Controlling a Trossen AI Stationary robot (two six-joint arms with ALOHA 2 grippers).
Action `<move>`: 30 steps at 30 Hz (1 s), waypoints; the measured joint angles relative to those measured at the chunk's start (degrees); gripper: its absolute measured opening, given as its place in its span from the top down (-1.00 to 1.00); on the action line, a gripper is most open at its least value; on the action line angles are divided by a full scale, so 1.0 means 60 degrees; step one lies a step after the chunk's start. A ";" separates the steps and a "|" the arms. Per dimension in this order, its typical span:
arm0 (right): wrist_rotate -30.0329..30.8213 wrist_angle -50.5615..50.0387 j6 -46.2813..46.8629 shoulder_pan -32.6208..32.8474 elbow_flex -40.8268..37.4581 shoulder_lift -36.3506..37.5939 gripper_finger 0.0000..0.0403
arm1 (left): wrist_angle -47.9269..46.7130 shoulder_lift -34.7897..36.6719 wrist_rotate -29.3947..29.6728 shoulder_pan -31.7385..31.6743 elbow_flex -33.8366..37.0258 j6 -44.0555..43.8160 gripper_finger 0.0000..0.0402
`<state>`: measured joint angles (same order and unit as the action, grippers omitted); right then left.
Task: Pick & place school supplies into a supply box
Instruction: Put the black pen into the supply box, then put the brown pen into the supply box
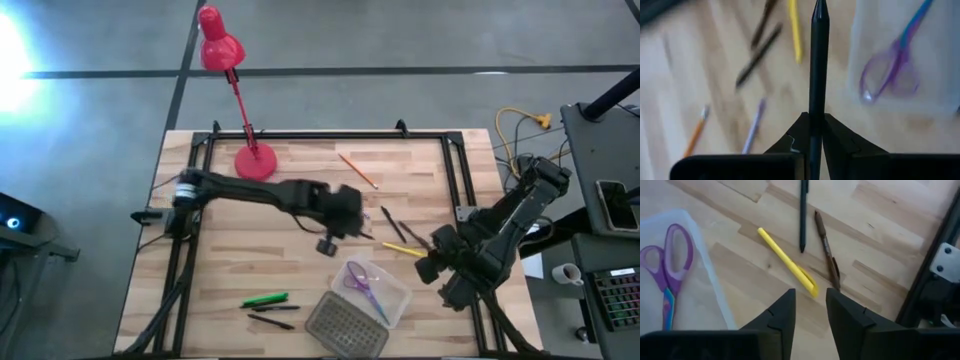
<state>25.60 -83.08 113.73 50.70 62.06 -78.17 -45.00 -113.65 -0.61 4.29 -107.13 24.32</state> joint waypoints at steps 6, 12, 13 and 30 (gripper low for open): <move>-0.0269 -0.0698 0.1522 0.0715 -0.0004 0.0187 0.55 | -0.1757 -0.2484 -0.0055 0.1018 -0.3787 -0.0144 0.94; -0.0280 -0.1177 0.2510 0.1814 -0.0101 0.0410 0.57 | 0.0347 -0.3047 -0.0675 0.1496 -0.3098 -0.1289 0.94; -0.0291 -0.1160 0.2517 0.1927 -0.0102 0.0411 0.57 | 0.0764 -0.3042 -0.0776 0.1546 -0.2755 -0.1798 0.94; -0.0268 -0.0774 0.2063 0.2040 -0.0183 0.0338 0.57 | -0.0706 -0.2976 0.0463 0.1699 -0.0257 -0.4324 0.09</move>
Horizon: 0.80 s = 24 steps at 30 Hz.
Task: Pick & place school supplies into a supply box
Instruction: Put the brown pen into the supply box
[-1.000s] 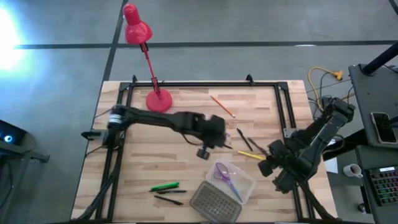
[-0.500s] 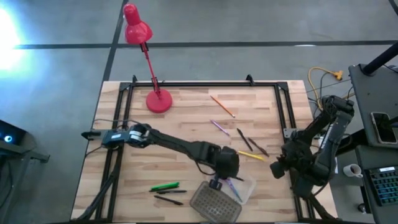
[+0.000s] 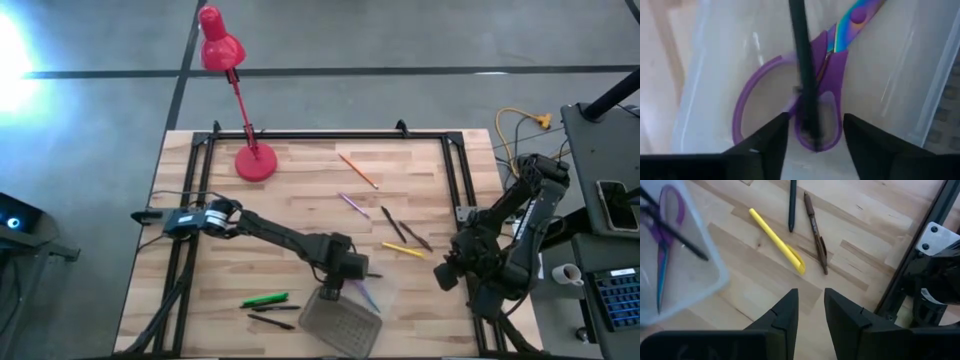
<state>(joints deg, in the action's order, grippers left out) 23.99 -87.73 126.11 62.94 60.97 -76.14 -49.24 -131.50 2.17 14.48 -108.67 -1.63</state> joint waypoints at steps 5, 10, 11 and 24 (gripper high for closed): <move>0.0103 0.0030 -0.0042 -0.0179 -0.0062 0.0000 0.57 | -0.1131 0.0182 0.1482 -0.0146 0.0083 -0.0161 -0.02; 0.0322 0.0219 -0.0188 -0.0460 -0.0176 0.0000 0.57 | -0.1531 0.0544 0.1922 -0.0783 0.0385 -0.0186 -0.03; 0.0381 0.0355 -0.0327 -0.0516 -0.0191 0.0000 0.57 | -0.1681 0.0655 0.1936 -0.0936 0.0524 -0.0186 -0.03; 0.1034 0.4846 -0.5481 -0.1736 -0.1026 -0.0011 0.57 | -0.1204 0.6118 0.1984 -0.0960 0.5117 -0.2316 0.03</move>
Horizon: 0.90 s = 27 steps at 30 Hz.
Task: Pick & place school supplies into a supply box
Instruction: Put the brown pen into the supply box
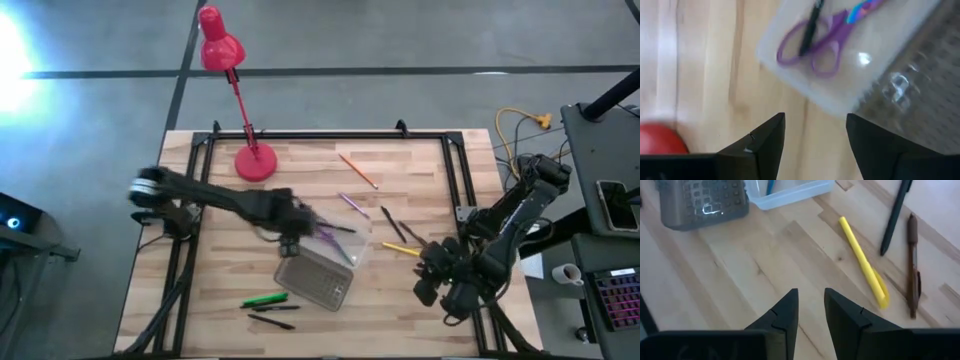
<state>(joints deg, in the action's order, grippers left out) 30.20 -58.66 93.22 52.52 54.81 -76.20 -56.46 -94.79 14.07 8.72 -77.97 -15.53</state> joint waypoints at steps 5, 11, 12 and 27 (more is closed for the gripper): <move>0.0000 0.0417 -0.1129 -0.0426 -0.0172 0.0000 0.57 | 0.1156 0.2428 -0.0891 0.1511 0.2141 -0.1939 0.03; -0.0007 0.0434 -0.2153 -0.0976 -0.0176 0.0000 0.57 | 0.3037 0.2683 -0.0712 0.3698 0.3578 -0.4233 0.03; -0.0011 0.0441 -0.2236 -0.1063 -0.0176 0.0000 0.57 | 0.3062 0.2515 -0.0624 0.3921 0.3658 -0.4670 0.03; -0.1830 -0.0780 -0.1572 -0.3240 -0.0950 0.0004 0.57 | 0.3161 0.1098 -0.0064 0.4555 0.3579 -0.6607 0.20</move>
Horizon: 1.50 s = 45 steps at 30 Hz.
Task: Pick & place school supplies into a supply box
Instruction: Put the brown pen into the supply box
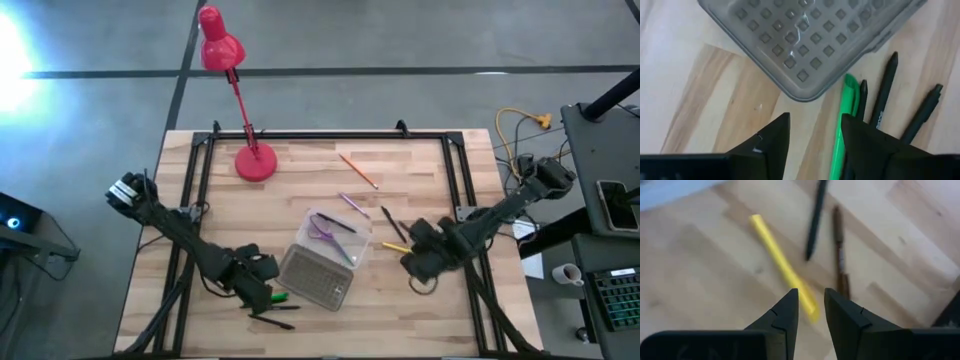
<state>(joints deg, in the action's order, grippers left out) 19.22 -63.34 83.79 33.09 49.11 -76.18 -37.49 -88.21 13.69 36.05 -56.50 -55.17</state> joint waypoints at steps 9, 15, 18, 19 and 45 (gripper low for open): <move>-0.2259 0.1990 -0.2685 -0.3650 -0.1915 0.0000 0.57 | -0.0084 0.0688 0.0054 0.0000 0.0038 -0.0393 0.22; -0.1995 0.1961 -0.3457 -0.3775 -0.2330 -0.0044 0.57 | -0.0108 0.0749 0.0066 0.0000 0.0056 -0.0450 0.22; -0.2070 0.1989 -0.3651 -0.3780 -0.2414 -0.0194 0.57 | -0.0143 0.0755 0.0241 0.0000 0.0163 -0.0450 0.22; -0.2201 0.2003 -0.3613 -0.3767 -0.2403 -0.0200 0.57 | -0.0160 0.0762 0.0244 -0.0003 0.0201 -0.0450 0.22; -0.2534 0.2366 -0.4210 -0.3578 -0.2037 -0.1311 0.28 | -0.0144 0.0915 0.0251 -0.0004 0.0246 -0.0872 0.22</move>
<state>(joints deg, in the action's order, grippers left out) 4.01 -49.14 58.53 11.62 36.89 -84.05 -38.36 -82.72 15.20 36.03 -55.02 -60.40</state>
